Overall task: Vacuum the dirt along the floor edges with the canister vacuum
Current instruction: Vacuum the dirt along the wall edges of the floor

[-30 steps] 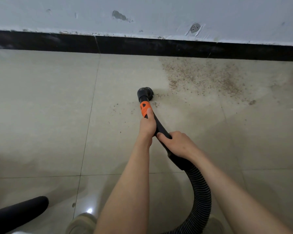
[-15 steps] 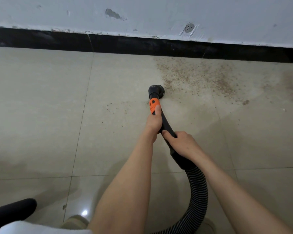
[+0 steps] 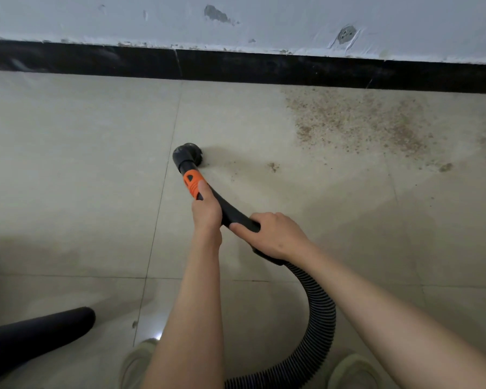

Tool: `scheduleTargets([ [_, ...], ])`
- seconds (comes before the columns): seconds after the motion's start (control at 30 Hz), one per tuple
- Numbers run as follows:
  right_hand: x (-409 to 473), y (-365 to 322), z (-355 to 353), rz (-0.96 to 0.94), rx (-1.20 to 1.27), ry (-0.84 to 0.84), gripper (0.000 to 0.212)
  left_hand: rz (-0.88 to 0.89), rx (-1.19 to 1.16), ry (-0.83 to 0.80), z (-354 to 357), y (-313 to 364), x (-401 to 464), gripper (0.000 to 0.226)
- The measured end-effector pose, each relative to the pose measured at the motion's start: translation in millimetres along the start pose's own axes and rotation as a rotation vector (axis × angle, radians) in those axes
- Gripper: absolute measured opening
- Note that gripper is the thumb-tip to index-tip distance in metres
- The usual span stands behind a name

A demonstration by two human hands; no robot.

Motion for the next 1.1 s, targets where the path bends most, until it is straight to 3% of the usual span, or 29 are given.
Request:
scheduleTargets([
  [0.3,-21.0,11.2,1.1,-0.027,0.01,-0.066,0.053,-0.035,-0.028,0.039,-2.5,-29.6,-19.4,0.065],
  [0.83,-67.1,79.5,-38.0,0.193,0.138,0.106,0.057,-0.024,0.157,-0.209,93.2,-31.3,-50.8,0.065],
  [1.1,-98.6,122.4,-43.4,0.319,0.218,0.227,0.056,-0.01,0.256,-0.339,144.4,-48.5,-69.6,0.053],
])
Point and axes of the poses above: each hand's wrist, its own x-axis towards the middle knuckle, its own z-axis out of the palm, y = z × x, the point moved 10 cm from there along x, towards the middle knuckle
